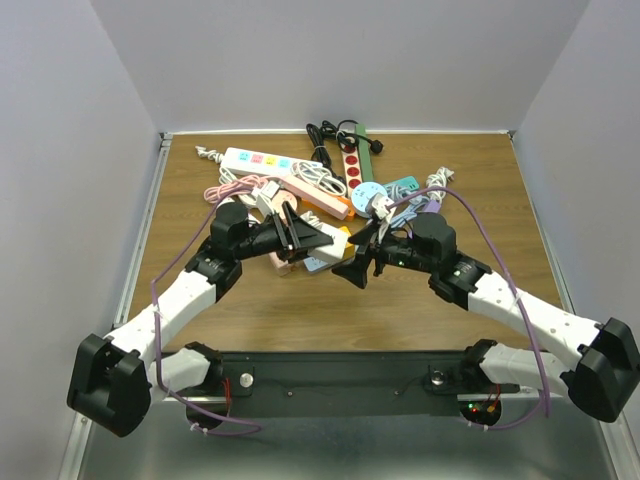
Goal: Insert the plug
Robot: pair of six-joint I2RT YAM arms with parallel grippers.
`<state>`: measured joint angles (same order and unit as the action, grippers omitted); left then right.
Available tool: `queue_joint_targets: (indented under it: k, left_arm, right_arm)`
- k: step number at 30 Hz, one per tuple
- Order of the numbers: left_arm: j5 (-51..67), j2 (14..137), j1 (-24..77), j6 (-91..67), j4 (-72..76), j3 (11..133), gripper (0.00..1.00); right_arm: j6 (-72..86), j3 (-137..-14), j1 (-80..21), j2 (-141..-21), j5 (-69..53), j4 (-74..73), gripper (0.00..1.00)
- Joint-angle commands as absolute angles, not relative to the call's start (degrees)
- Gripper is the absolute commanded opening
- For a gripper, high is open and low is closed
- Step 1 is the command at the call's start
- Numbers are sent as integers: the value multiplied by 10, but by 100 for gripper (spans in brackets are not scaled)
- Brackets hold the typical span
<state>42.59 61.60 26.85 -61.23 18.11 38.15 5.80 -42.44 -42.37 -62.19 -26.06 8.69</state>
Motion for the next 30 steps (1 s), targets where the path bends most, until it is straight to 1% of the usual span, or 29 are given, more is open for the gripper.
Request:
queue_joint_targets:
  k: [1, 16, 18, 19, 24, 26, 29, 30]
  left_arm:
    - [467, 594, 264, -665, 273, 370, 0]
    - [490, 580, 264, -727, 338, 343, 0]
    - [495, 581, 264, -738, 363, 334, 0]
    - [500, 583, 264, -744, 370, 332, 0]
    - [508, 584, 264, -758, 392, 318, 0]
    - [512, 584, 264, -769, 412, 311, 0]
    - [515, 584, 264, -780, 426, 302, 0]
    - [519, 584, 264, -786, 435, 299, 0]
  right_arm:
    - [60, -425, -424, -615, -276, 151, 98]
    - [51, -432, -424, -658, -298, 254, 98]
    - [46, -440, -424, -667, -301, 256, 96]
    - [43, -445, -425, -675, -306, 258, 92]
    - [54, -437, -425, -674, -314, 294, 91]
    - [55, -435, -428, -669, -314, 302, 86]
    - [57, -431, -427, -661, -313, 315, 72]
    - [59, -431, -427, -659, -314, 318, 63]
